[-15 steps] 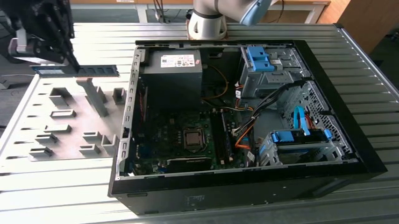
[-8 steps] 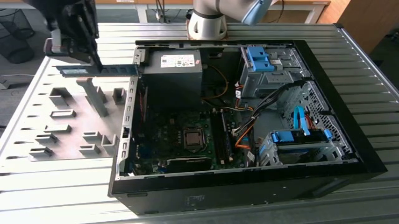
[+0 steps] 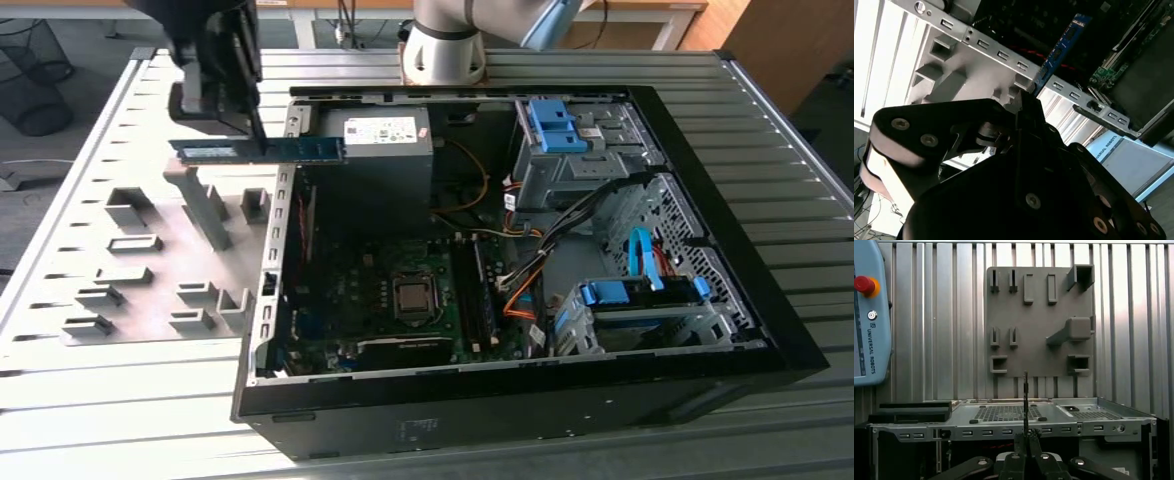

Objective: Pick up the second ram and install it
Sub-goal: 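Pick up the second ram and move it above second insertion slot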

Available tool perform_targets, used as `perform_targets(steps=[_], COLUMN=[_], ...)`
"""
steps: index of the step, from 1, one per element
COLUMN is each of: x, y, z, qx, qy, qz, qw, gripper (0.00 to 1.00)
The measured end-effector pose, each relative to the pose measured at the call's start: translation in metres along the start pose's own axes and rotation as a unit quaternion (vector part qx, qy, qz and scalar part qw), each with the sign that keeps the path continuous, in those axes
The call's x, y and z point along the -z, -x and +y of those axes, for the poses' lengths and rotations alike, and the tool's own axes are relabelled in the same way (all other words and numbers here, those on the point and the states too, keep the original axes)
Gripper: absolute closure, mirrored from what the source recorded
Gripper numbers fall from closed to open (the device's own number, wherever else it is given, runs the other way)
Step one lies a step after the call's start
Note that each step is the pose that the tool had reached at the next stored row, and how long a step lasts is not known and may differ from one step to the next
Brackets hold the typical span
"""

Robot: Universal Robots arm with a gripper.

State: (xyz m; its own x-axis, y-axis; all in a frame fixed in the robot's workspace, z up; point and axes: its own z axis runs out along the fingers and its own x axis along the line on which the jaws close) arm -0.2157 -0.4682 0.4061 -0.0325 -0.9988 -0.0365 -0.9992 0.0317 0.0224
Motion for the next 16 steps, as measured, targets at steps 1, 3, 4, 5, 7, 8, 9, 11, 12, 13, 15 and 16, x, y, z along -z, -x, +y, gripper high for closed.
perform_targets(steps=[1,3,4,5,7,8,9,11,12,13,15,16], x=[0.0001,0.0001,0.0002,0.0002,0.0003,0.0004,0.0004,0.0005,0.0005,0.0005,0.0005,0.0006], y=[0.0001,0.0004,0.0006,0.0007,0.001,0.0012,0.0013,0.0016,0.0017,0.0019,0.0022,0.0023], z=[-0.0045,-0.0136,-0.0181,-0.0226,-0.0316,-0.0362,-0.0409,-0.0498,-0.0543,-0.059,-0.0682,-0.0727], qx=[0.0,0.0,0.0,0.0,0.0,0.0,0.0,0.0,0.0,0.0,0.0,0.0], qy=[0.0,-0.0001,-0.0001,-0.0001,-0.0001,0.0,-0.0001,-0.0001,-0.0001,-0.0001,-0.0001,0.0], qz=[0.0,-0.0001,0.0,-0.0001,-0.0001,0.0,-0.0001,-0.0001,-0.0001,-0.0001,-0.0001,0.0], qw=[1.0,1.0,1.0,1.0,1.0,1.0,1.0,1.0,1.0,1.0,1.0,1.0], gripper=[0.86,0.86,0.86,0.86,0.86,0.86,0.86,0.86,0.86,0.86,0.86,0.86])
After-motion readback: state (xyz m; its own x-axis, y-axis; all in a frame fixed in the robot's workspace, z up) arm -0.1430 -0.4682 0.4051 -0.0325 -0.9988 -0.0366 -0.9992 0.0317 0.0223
